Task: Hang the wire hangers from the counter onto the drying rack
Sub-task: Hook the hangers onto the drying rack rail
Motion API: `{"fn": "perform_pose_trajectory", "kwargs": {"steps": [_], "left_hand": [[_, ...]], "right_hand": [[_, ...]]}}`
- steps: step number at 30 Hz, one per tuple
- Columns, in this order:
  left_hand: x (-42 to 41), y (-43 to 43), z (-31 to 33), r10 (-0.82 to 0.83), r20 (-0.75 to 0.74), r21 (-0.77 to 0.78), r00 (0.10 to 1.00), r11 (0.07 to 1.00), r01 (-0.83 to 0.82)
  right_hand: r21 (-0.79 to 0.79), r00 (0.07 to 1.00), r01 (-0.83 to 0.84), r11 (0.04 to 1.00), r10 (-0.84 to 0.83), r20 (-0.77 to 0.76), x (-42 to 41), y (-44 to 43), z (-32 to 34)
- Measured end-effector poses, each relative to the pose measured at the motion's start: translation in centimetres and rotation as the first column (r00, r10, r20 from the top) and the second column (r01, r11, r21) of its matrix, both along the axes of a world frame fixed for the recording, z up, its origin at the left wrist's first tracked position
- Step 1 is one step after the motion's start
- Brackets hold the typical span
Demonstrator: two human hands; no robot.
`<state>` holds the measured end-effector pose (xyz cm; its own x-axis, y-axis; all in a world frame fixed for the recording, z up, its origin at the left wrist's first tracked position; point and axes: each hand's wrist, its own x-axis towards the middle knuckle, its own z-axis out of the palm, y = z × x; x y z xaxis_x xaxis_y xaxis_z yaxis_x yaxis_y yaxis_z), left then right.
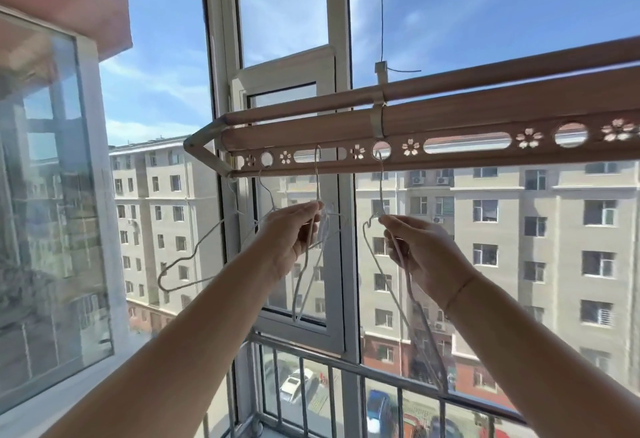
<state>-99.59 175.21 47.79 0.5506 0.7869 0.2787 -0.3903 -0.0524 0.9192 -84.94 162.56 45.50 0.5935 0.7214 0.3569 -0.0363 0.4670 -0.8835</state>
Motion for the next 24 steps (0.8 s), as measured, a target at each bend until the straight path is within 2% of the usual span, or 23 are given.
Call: {"fn": "perform_pose_trajectory", "kwargs": {"steps": [4,15,19,24], "left_hand": [[0.8,1.4,-0.2,-0.027,-0.011,-0.018,1.0,0.999,0.027],[0.7,3.2,-2.3,-0.101,-0.022,-0.069,0.995,0.993,0.099],[-0.5,4.0,-4.7,-0.03,-0.116,0.016,0.993,0.999,0.032],[-1.3,5.3,-9.6,0.019,-0.225,0.025,0.974,1.0,-0.014]], "right_hand": [[-0.015,0.999,0.013,1.0,-0.014,-0.033,-0.1,0.3,-0.3],[-0.027,0.997,0.075,0.997,-0.075,0.002,-0.4,0.5,-1.3],[-0.054,0.987,0.159,0.986,-0.158,0.023,-0.3,0.1,-2.9],[-0.153,0.962,0.272,0.95,-0.263,0.08,0.5,-1.2,-6.6]]}}
